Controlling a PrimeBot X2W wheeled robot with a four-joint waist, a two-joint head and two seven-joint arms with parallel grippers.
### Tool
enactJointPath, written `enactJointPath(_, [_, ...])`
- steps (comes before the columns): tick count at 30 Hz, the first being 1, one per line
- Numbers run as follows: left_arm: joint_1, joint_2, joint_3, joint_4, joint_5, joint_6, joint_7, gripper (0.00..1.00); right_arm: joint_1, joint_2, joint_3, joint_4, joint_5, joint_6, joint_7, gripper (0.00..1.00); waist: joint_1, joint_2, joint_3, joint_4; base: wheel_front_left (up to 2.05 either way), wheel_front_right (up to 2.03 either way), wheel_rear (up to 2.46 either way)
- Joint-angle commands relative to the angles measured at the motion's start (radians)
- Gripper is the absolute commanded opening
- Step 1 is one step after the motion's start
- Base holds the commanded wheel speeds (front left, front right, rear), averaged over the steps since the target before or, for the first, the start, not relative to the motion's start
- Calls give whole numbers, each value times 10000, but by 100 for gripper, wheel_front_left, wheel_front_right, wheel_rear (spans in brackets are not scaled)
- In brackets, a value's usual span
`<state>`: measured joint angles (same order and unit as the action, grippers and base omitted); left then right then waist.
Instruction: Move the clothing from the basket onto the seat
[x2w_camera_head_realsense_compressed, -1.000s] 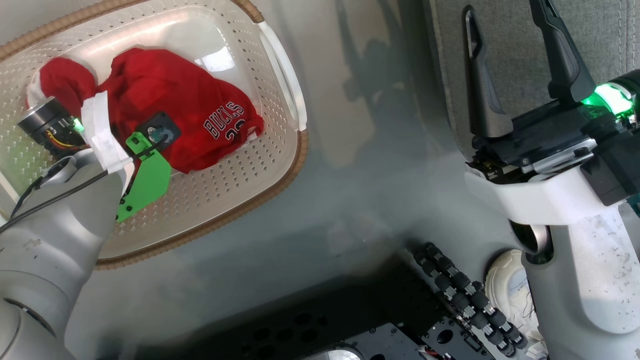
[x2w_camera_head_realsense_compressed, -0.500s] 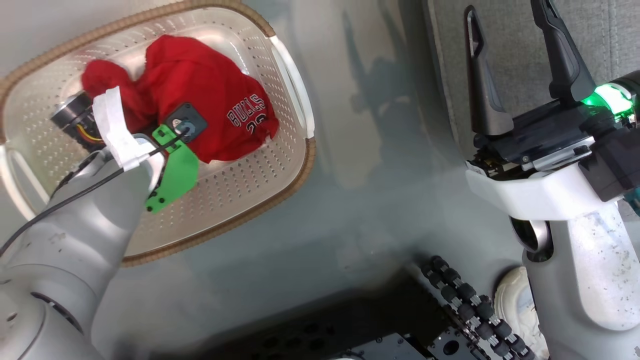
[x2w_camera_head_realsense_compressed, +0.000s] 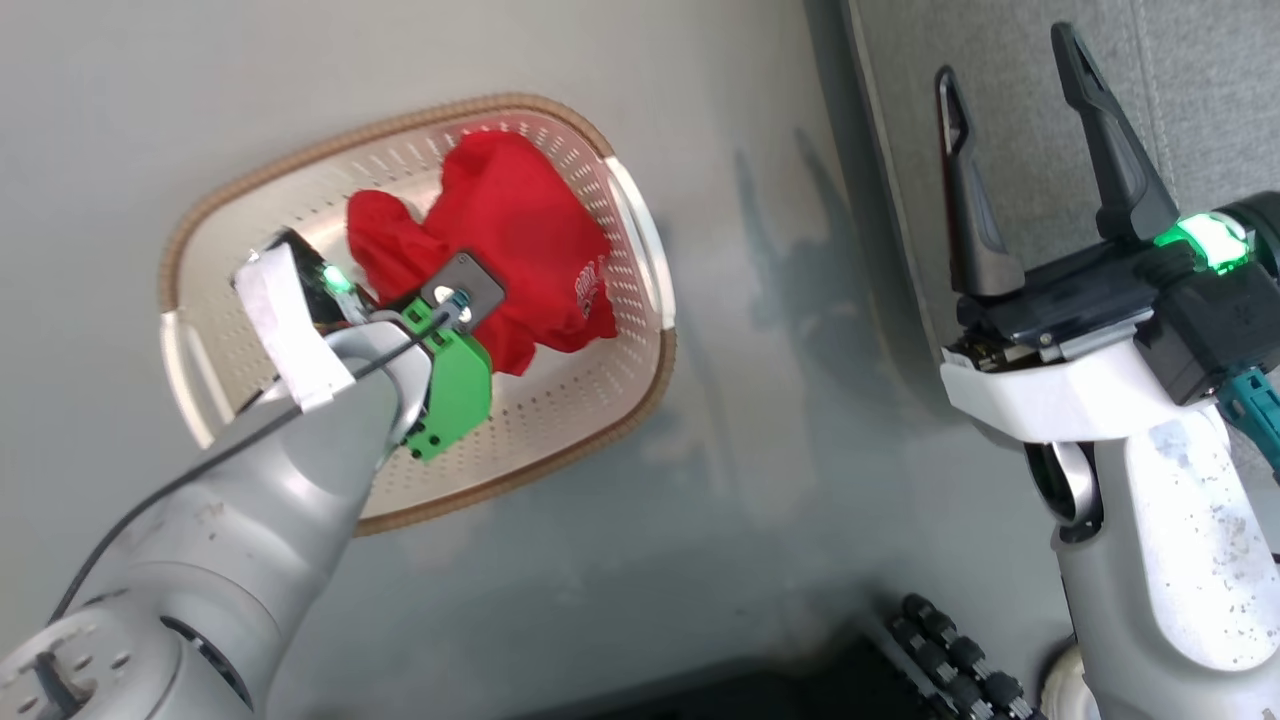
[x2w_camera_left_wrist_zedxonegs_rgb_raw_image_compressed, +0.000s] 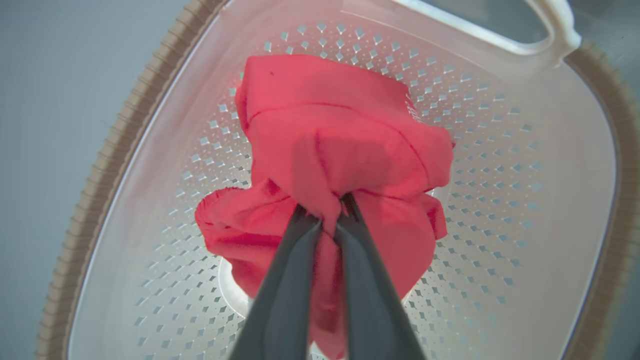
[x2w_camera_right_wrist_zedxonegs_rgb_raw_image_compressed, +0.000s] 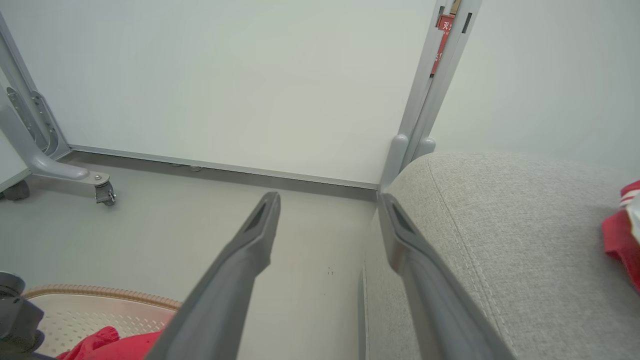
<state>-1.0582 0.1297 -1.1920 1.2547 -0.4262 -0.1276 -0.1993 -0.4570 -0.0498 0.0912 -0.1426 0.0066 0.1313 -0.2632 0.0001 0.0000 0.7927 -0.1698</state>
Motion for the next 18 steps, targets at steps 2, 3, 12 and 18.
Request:
enactJointPath(2, [323, -122, 57, -63, -131, -30, -230, 0, 306, -78, -81, 141, -80, -10, -23, 100, -1, 0, -1279, 837, 0, 0, 0])
enactJointPath(3, [421, -183, 63, -118, -207, -29, -324, 0, 401, -95, -117, 193, -61, -10, -24, 100, -1, 0, -1494, 937, 0, 0, 0])
enactJointPath(12, [1205, -335, 375, -1178, -948, -32, -664, 0, 1355, -250, -366, 663, 98, -10, -24, 100, -1, 0, -3178, 1606, 0, 0, 0])
enactJointPath(18, [1823, -10, 1109, -2708, -1028, -10, -668, 0, 1984, -270, -512, 844, 162, -10, -24, 100, -1, 0, -4104, 1937, 0, 0, 0])
